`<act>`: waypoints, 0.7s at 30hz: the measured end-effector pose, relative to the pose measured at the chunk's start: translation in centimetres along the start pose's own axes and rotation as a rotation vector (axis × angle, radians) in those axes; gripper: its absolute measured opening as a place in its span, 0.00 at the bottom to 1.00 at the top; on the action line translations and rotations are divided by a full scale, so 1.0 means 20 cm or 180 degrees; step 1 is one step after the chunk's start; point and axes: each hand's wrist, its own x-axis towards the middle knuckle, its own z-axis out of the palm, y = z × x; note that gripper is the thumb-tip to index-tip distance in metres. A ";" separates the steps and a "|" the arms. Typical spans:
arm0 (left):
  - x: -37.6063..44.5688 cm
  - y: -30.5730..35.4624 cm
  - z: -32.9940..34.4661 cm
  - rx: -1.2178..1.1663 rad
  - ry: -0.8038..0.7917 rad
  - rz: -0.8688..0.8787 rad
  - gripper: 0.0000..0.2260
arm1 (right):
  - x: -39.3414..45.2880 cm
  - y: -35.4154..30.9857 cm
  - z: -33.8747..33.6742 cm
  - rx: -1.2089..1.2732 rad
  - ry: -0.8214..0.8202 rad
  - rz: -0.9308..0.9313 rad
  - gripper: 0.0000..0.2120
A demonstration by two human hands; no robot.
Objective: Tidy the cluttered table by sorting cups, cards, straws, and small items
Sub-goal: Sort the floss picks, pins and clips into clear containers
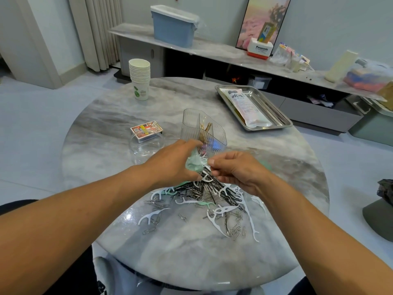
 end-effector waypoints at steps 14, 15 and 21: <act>-0.01 0.03 -0.02 0.0182 0.0414 -0.0181 0.38 | 0.02 -0.02 -0.09 -0.1327 0.0885 -0.0782 0.04; -0.01 0.03 -0.03 0.0229 0.0431 -0.0219 0.38 | 0.02 -0.01 -0.13 -0.1888 0.0858 -0.0599 0.03; -0.01 0.03 -0.03 0.0324 0.0326 -0.0253 0.42 | 0.05 0.11 -0.20 -0.3646 0.0081 0.0092 0.15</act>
